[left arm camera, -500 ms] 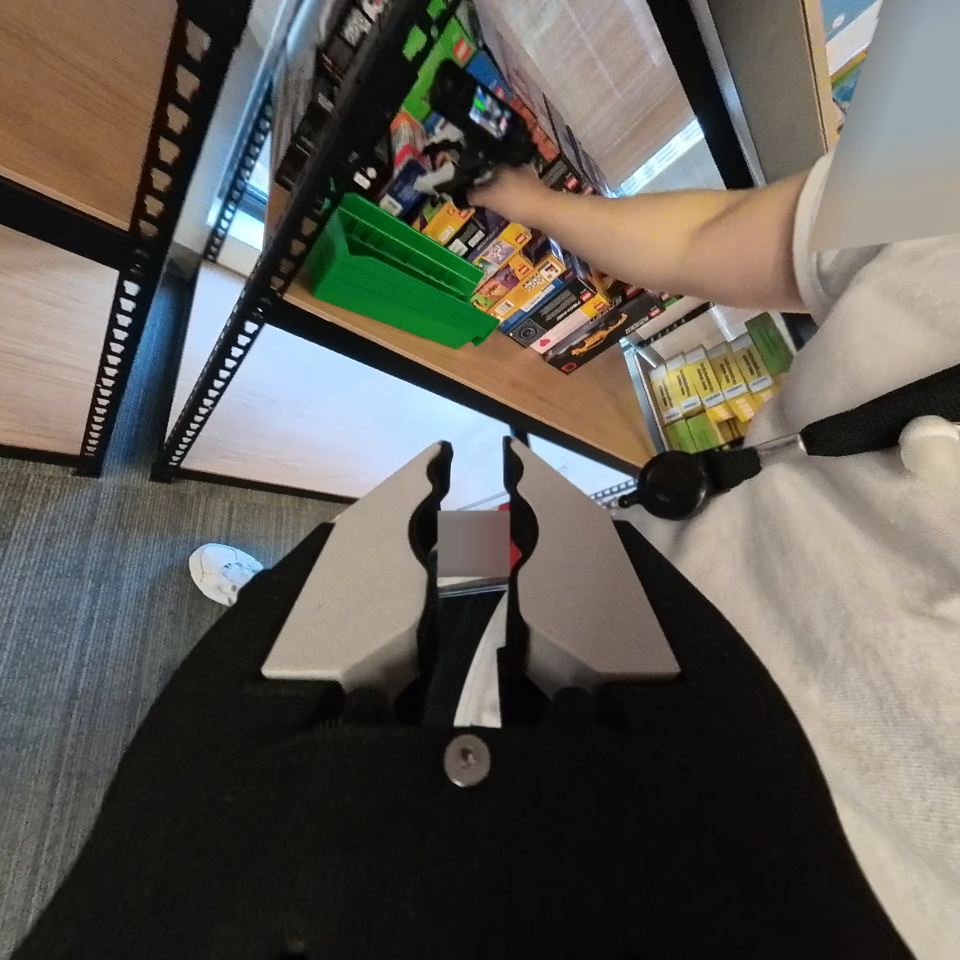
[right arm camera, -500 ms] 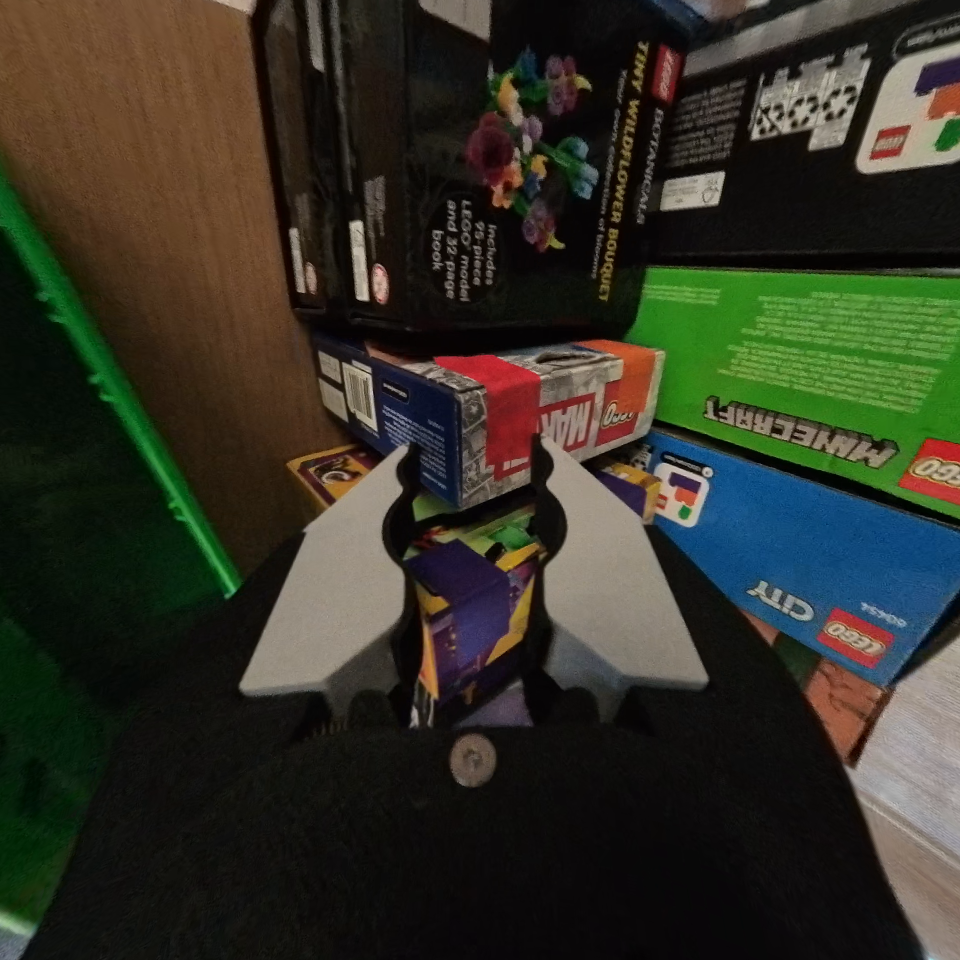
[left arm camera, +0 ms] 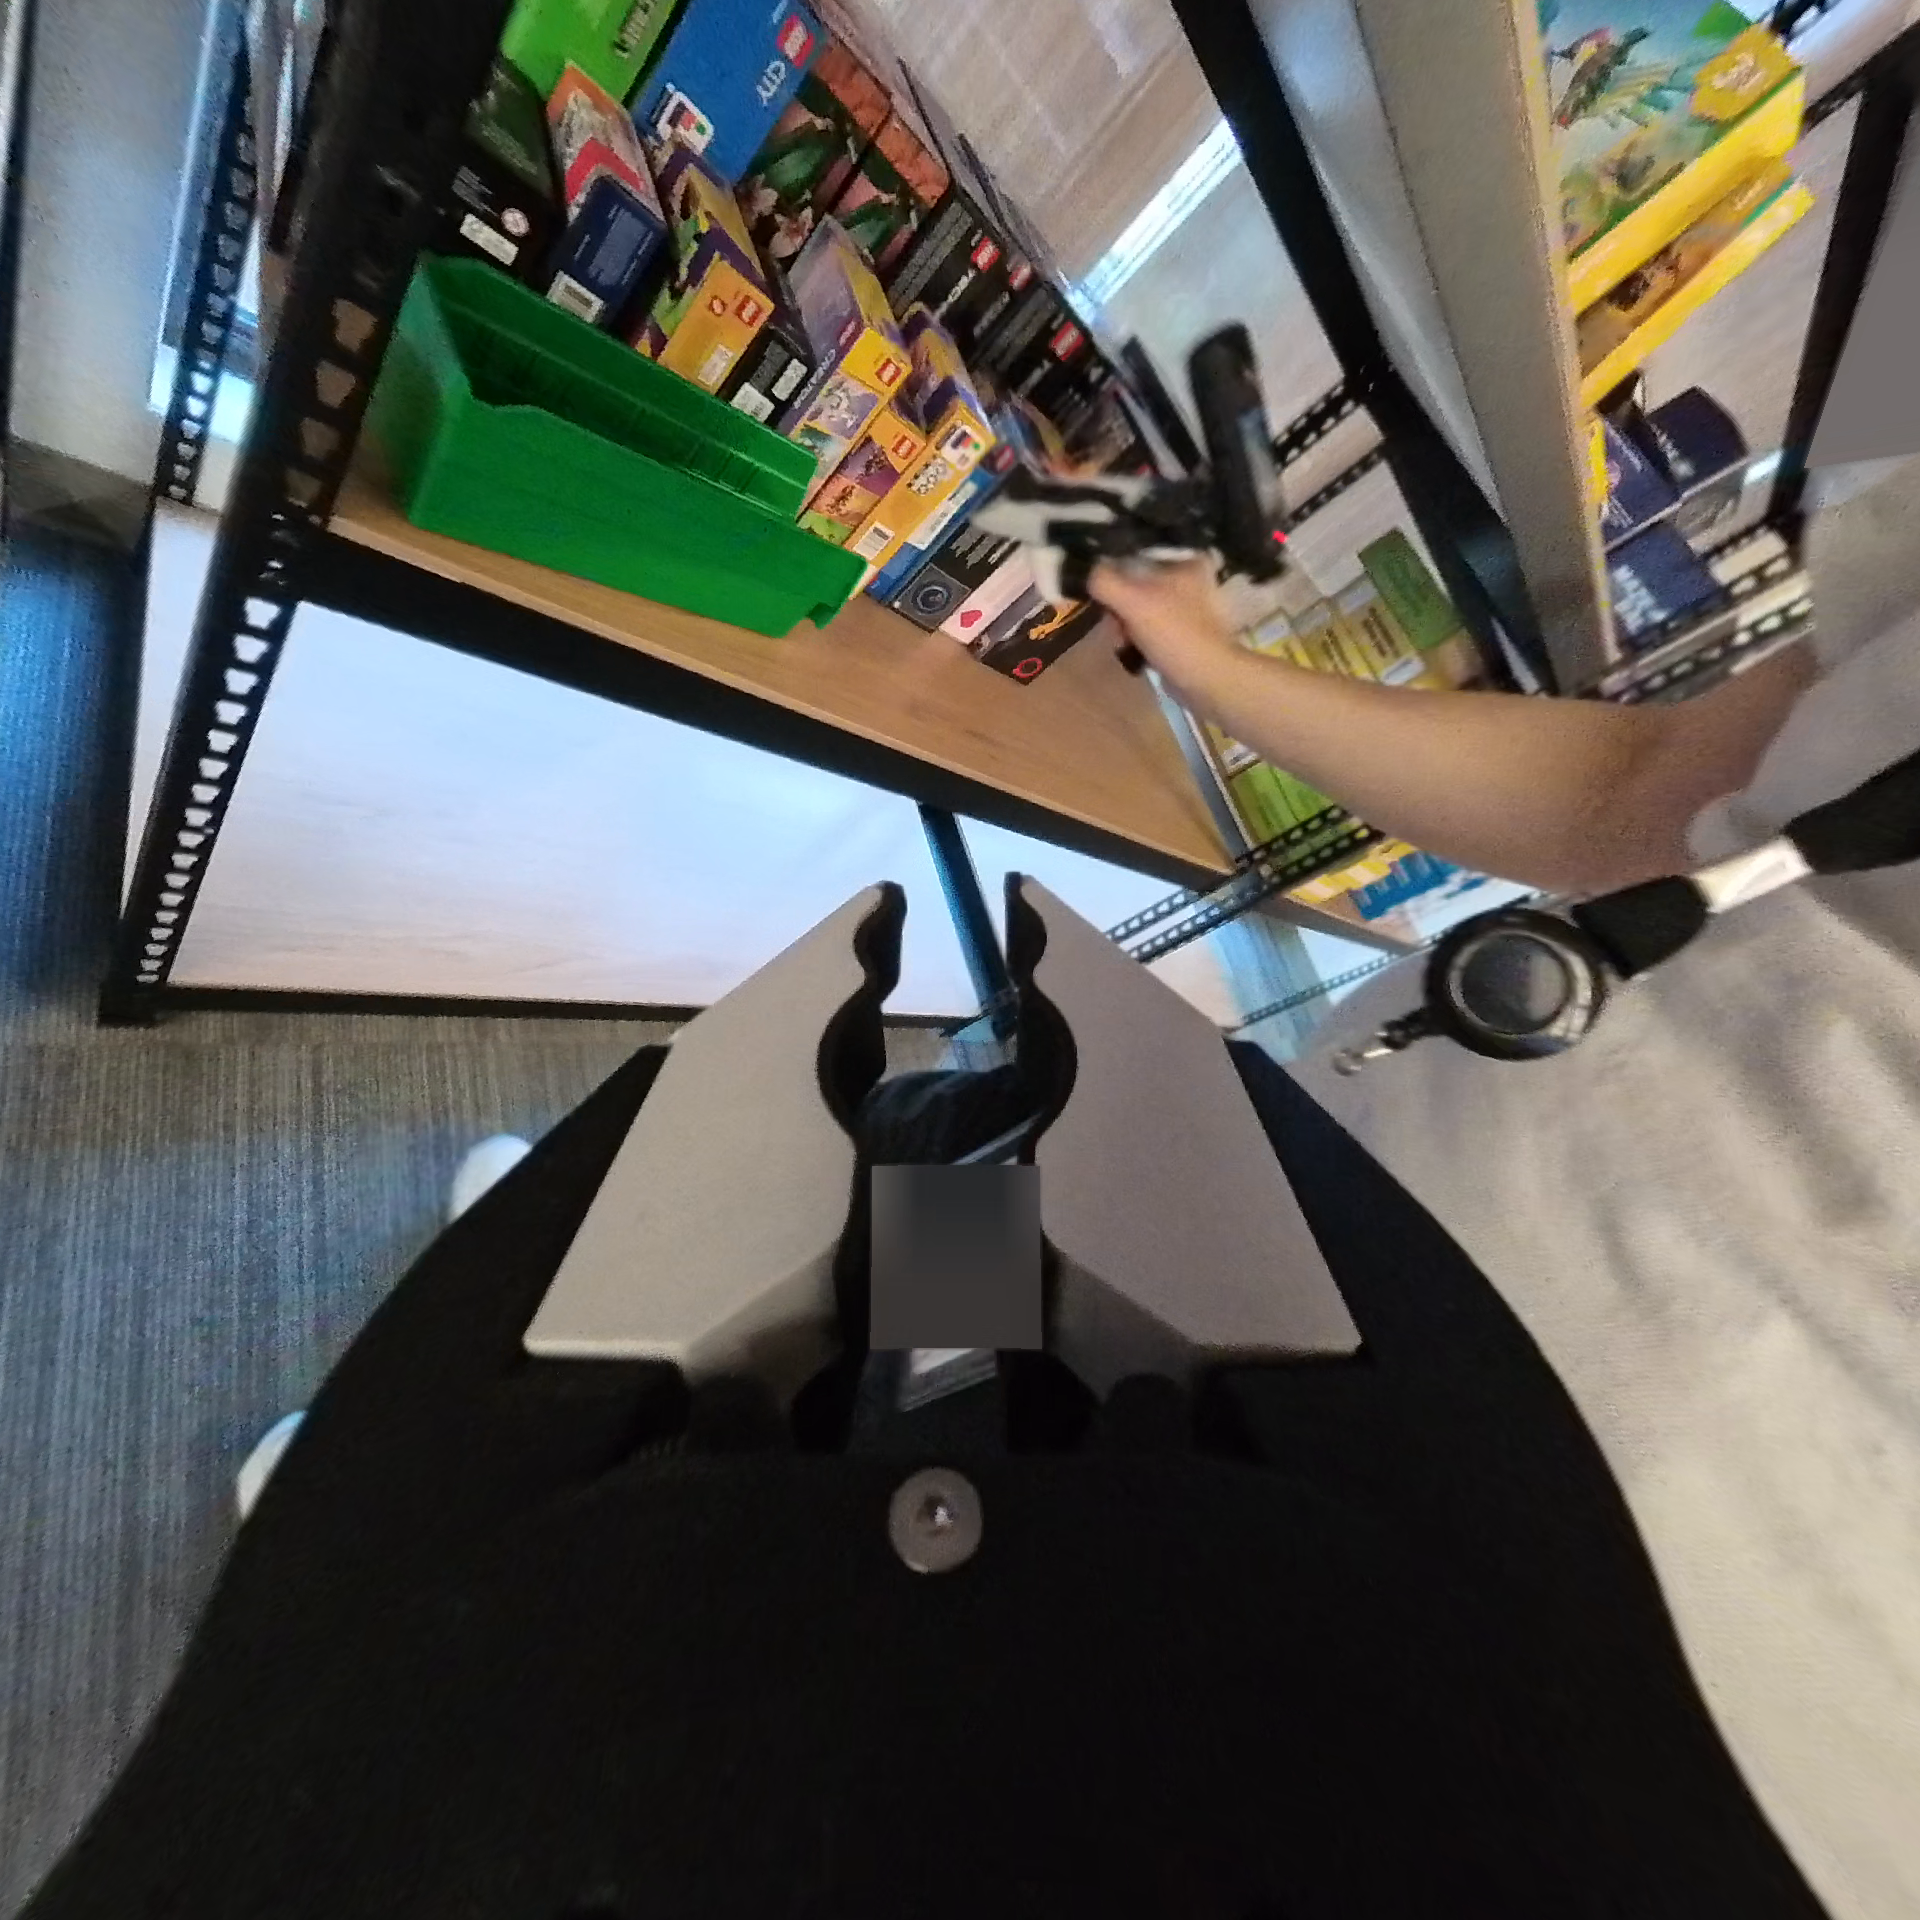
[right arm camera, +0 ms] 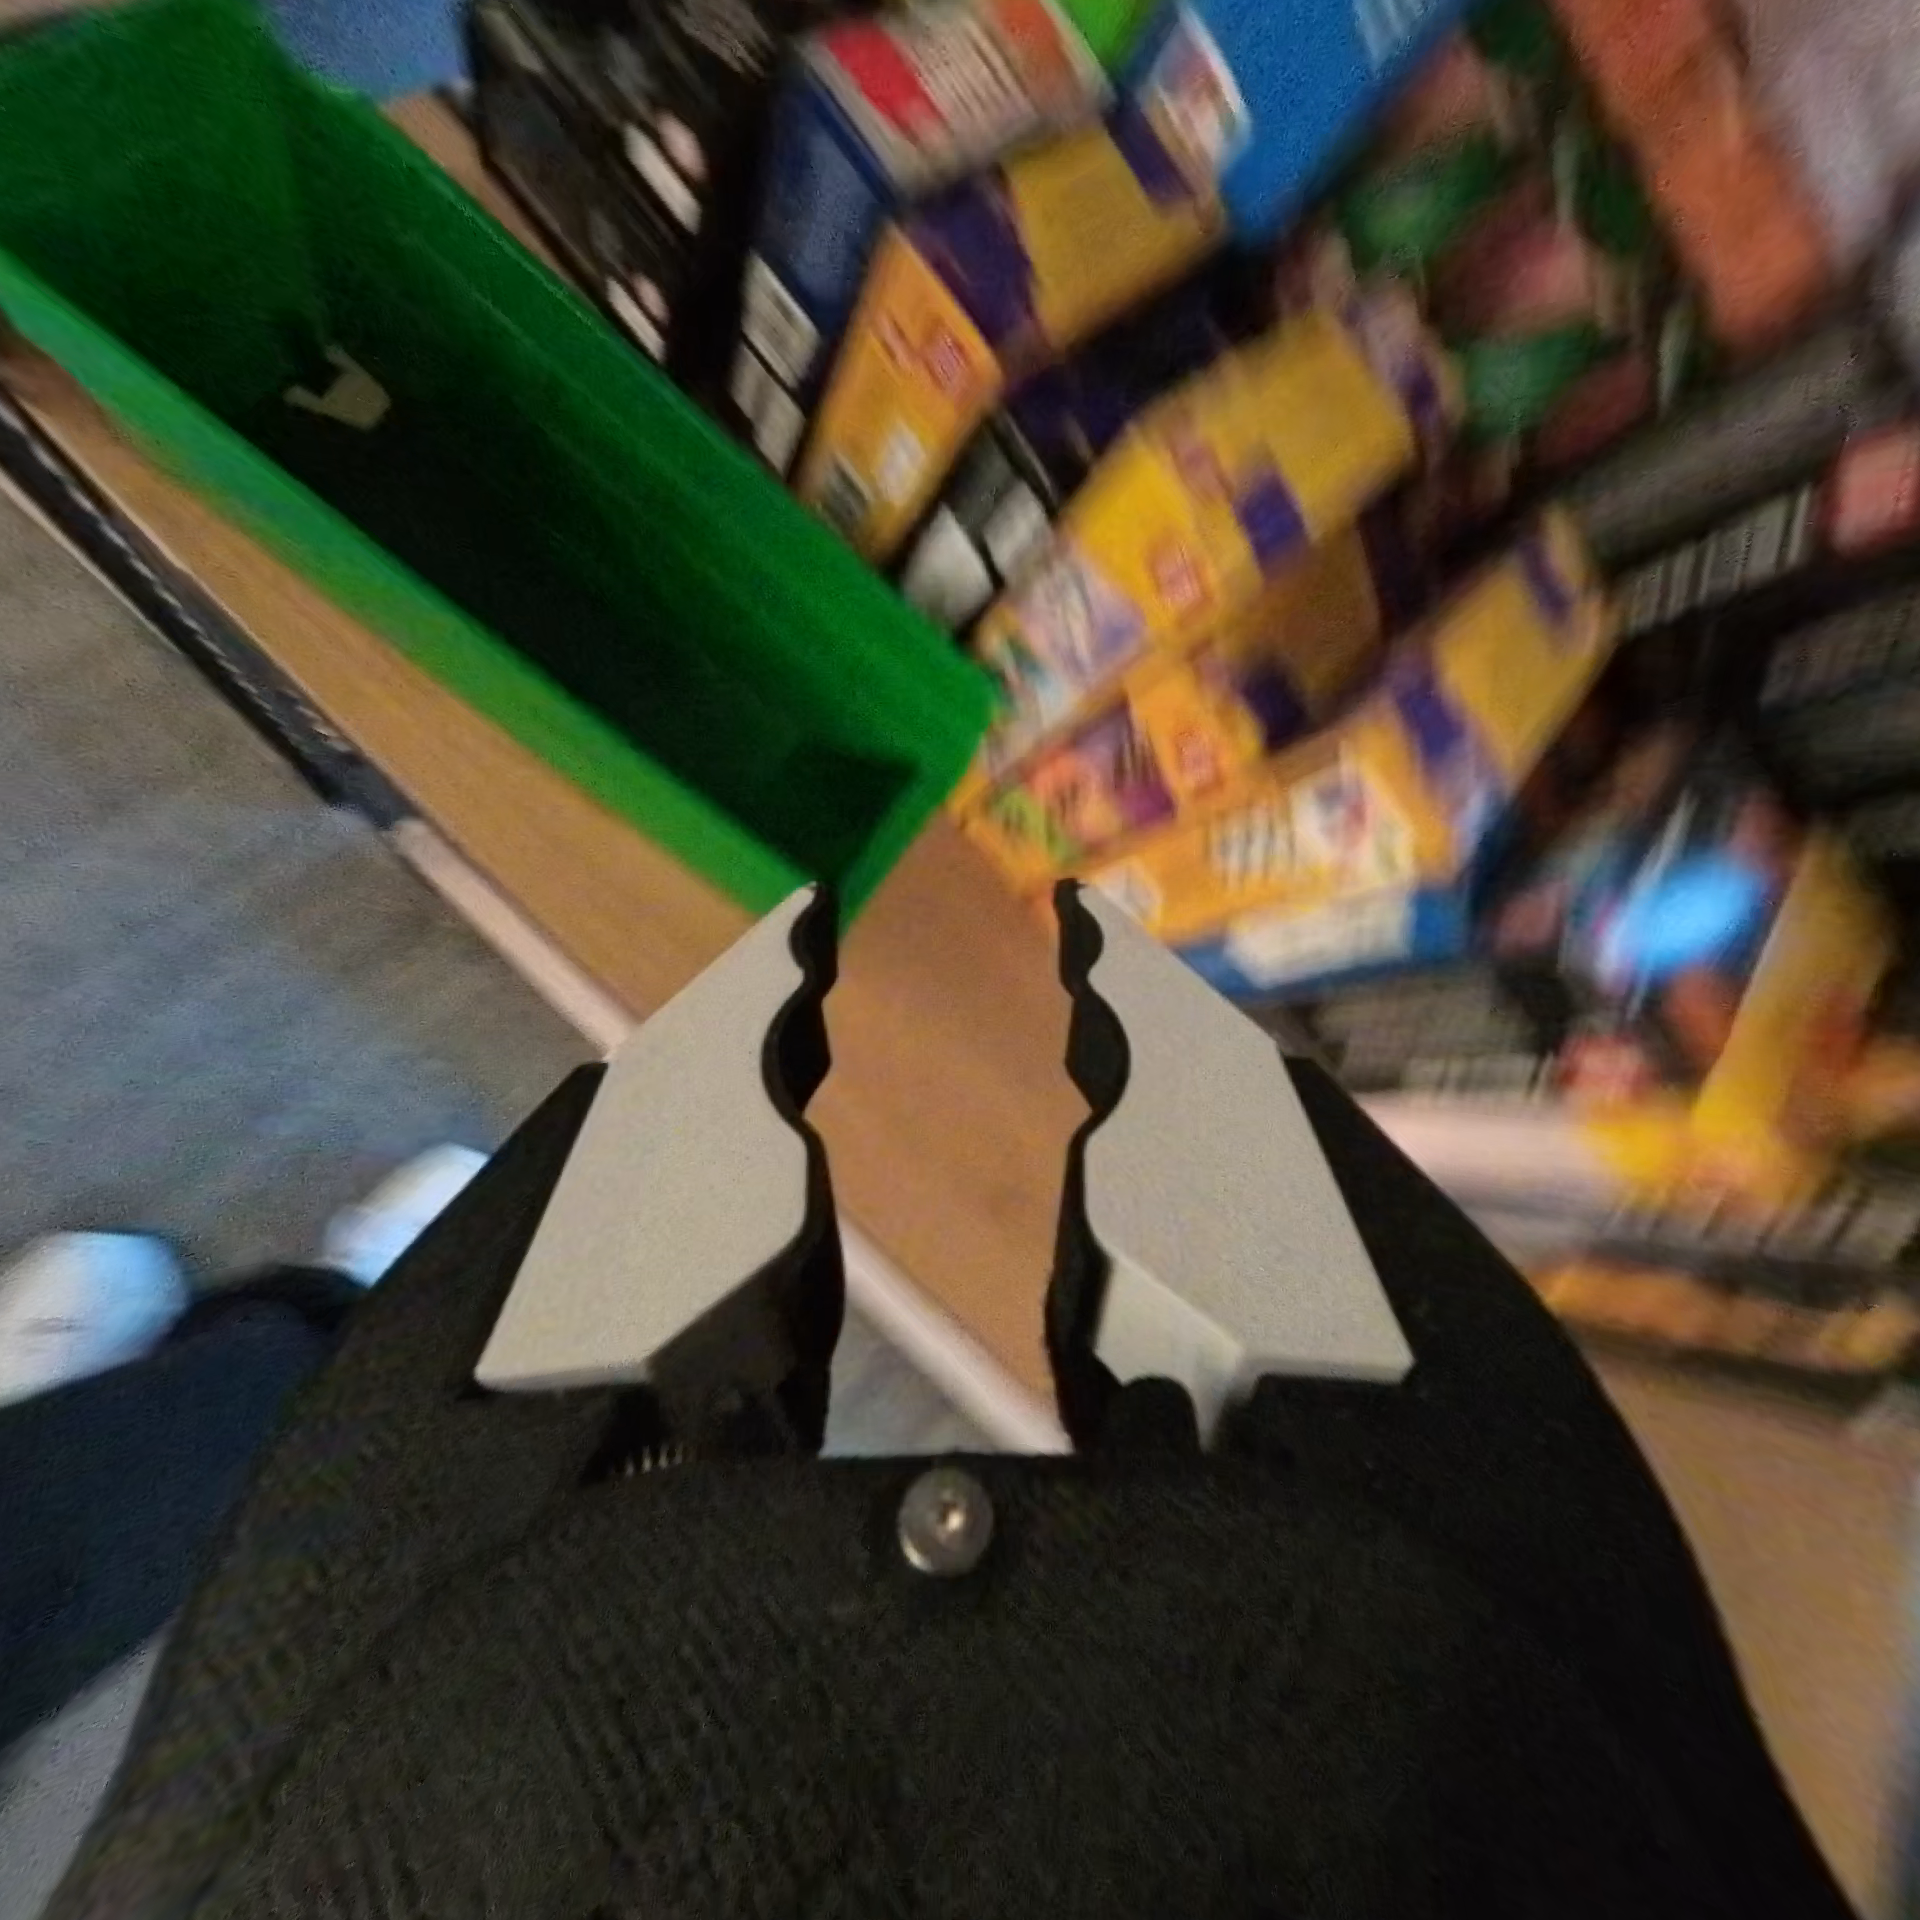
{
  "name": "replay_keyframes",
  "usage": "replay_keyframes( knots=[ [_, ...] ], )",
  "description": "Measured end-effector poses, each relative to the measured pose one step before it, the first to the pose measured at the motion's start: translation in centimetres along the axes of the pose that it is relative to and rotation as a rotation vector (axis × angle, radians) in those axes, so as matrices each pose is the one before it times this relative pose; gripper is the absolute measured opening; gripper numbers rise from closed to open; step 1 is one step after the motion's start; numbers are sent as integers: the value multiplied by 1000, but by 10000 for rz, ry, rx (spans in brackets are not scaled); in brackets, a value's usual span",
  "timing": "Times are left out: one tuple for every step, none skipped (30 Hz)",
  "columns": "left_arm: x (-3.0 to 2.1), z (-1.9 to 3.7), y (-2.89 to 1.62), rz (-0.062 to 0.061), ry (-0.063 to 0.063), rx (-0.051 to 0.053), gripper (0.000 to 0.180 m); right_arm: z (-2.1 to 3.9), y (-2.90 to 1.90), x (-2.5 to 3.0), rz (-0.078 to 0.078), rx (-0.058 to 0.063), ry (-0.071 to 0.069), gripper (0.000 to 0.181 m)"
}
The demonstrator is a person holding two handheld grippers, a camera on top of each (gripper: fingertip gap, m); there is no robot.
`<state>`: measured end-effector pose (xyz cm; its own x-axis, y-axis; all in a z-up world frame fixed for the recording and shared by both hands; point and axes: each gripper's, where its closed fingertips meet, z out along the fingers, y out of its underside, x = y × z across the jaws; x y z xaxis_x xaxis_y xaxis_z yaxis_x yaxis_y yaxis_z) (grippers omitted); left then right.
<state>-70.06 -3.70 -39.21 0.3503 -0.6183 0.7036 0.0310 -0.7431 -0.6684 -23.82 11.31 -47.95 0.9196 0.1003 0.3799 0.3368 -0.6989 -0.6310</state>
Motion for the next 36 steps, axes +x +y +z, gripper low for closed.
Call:
replay_keyframes(
  knots=[
    [-184, 901, 199, 203, 5, -123, 17, -1622, 3251, 1427, 1612, -263, -243, 46],
    [-165, 984, 235, 228, -24, -176, 17, -1246, 2975, 2099, 1552, -310, -162, 51],
    [-46, 1084, 166, 198, 7, -171, 18, -1014, 2248, 2449, 1290, -140, -188, 51],
    [91, 1144, 40, 137, 59, -117, 18, -962, 1414, 2770, 1118, 73, -87, 51],
    [93, 1220, -27, 72, 54, -71, 18, -954, 641, 3008, 892, 233, 79, 52],
    [19, 1300, -13, 39, 27, -49, 17, -867, 76, 3069, 599, 342, 240, 52],
    [-42, 1386, 22, 22, 17, -61, 17, -619, -195, 2955, 339, 390, 316, 52],
    [-68, 1510, 62, 58, 37, -82, 17, -244, -101, 2649, 138, 270, 272, 52],
    [-223, 1638, 49, 143, -26, -106, 17, 153, 196, 2350, 3, 108, 216, 57],
    [-328, 1756, -69, 232, -100, -116, 17, 447, 556, 2124, -71, -42, 205, 67],
    [-196, 1889, -374, 328, -54, -43, 16, 582, 876, 1831, -43, -198, 134, 70],
    [-107, 1975, -526, 487, -10, -34, 16, 641, 929, 1399, 7, -249, 0, 70],
    [-357, 1995, -519, 629, -160, -70, 15, 478, 635, 846, 122, -138, -144, 69],
    [-637, 1929, -637, 568, -335, 47, 15, 120, 57, -157, 144, 138, -488, 66],
    [-505, 1809, -893, 352, -280, 276, 13, -203, -320, -1147, -3, 359, -692, 60],
    [-235, 1696, -1006, 225, -86, 400, 13, -239, -360, -1740, -364, 378, -602, 57],
    [-425, 1651, -849, 202, -175, 313, 15, -55, -103, -1860, -611, 128, -343, 57],
    [-694, 1638, -690, 243, -290, 209, 19, 191, -140, -2250, -565, 18, -433, 58],
    [-709, 1610, -714, 301, -251, 201, 24, 439, -449, -2627, -394, 52, -608, 64],
    [-766, 1542, -875, 376, -294, 250, 28, 768, -731, -2743, -384, 99, -685, 68],
    [-1166, 1500, -975, 413, -575, 333, 35, 1155, -951, -2627, -486, 97, -646, 71],
    [-1373, 1523, -992, 321, -714, 427, 47, 1510, -1240, -2275, -554, 53, -516, 72],
    [-976, 1580, -689, 287, -447, 336, 51, 1814, -1483, -1748, -516, 35, -297, 72],
    [-539, 1649, -281, 242, -141, 196, 53, 2099, -1628, -1545, -462, 2, -345, 73],
    [-348, 1712, 94, 113, 16, 22, 60, 2275, -1681, -1354, -368, -33, -427, 75],
    [-333, 1614, 227, 21, 57, -142, 66, 2360, -1679, -770, -254, -47, -240, 75],
    [-362, 1400, 110, 95, 57, -70, 66, 2311, -1756, -491, -223, 17, -200, 74],
    [-334, 1246, 45, 222, 107, 24, 64, 2255, -1700, -240, -222, 27, -142, 69],
    [-353, 1151, 237, 273, 158, -84, 63, 2186, -1519, 245, -110, -107, 100, 63],
    [-428, 996, 346, 210, 156, -215, 63, 1995, -1536, 315, -87, -116, 164, 61],
    [-533, 780, 228, 115, 87, -163, 64, 1840, -1370, 50, -42, -175, -11, 58],
    [-340, 466, 162, 71, 164, -102, 63, 1677, -1142, 89, 191, -319, -13, 57],
    [-162, 161, 203, 36, 192, -125, 63, 1553, -1191, -15, 261, -242, -51, 60],
    [-169, -121, 252, 67, 95, -137, 62, 1568, -1042, -93, 434, -348, -89, 64],
    [-191, -362, 309, 77, -14, -100, 60, 1496, -1137, -128, 578, -372, -51, 64],
    [-103, -524, 358, 14, -26, -32, 58, 1406, -1401, -355, 536, -167, -100, 64]
  ],
)
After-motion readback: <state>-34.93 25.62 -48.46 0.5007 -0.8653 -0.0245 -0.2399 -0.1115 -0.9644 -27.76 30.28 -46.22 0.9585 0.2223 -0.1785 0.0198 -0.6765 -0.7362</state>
